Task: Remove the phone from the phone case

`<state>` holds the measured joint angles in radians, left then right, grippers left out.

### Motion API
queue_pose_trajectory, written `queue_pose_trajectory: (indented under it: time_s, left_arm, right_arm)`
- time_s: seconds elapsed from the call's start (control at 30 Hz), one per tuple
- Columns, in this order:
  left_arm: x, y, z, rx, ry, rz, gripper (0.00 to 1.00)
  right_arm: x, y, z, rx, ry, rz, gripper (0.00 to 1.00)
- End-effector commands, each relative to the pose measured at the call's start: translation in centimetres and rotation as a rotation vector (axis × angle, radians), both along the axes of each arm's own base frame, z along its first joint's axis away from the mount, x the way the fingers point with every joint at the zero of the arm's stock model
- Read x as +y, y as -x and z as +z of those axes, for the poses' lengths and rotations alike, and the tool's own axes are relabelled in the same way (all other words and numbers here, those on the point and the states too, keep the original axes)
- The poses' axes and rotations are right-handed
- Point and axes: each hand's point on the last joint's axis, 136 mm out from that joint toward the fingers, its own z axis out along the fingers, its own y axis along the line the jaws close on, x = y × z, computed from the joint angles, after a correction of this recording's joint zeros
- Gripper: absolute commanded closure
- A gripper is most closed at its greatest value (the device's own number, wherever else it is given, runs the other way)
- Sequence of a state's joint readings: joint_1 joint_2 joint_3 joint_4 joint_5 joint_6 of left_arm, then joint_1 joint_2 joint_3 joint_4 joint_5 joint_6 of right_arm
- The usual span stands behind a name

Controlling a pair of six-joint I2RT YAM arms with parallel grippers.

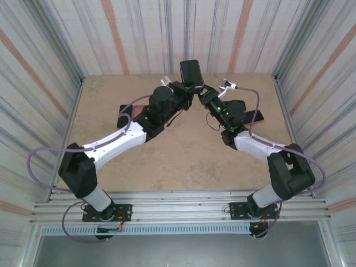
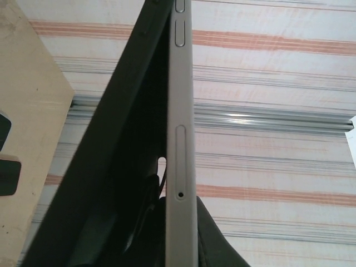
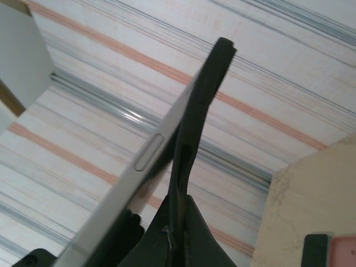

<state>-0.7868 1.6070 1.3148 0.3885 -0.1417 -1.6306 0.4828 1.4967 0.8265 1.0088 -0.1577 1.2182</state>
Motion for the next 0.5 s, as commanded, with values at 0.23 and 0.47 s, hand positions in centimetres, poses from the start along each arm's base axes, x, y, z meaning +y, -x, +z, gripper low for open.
queue_pose_trajectory:
  time_s: [0.23, 0.47]
  left_arm:
    - [-0.2, 0.5, 5.4, -0.132, 0.073, -0.023, 0.95]
    - [-0.9, 1.7, 6.4, -0.147, 0.069, -0.075, 0.95]
  right_arm:
    - [0.0, -0.4, -2.9, 0.157, 0.198, -0.071, 1.0]
    - [-1.8, -0.8, -5.4, 0.259, 0.279, -0.169, 1.0]
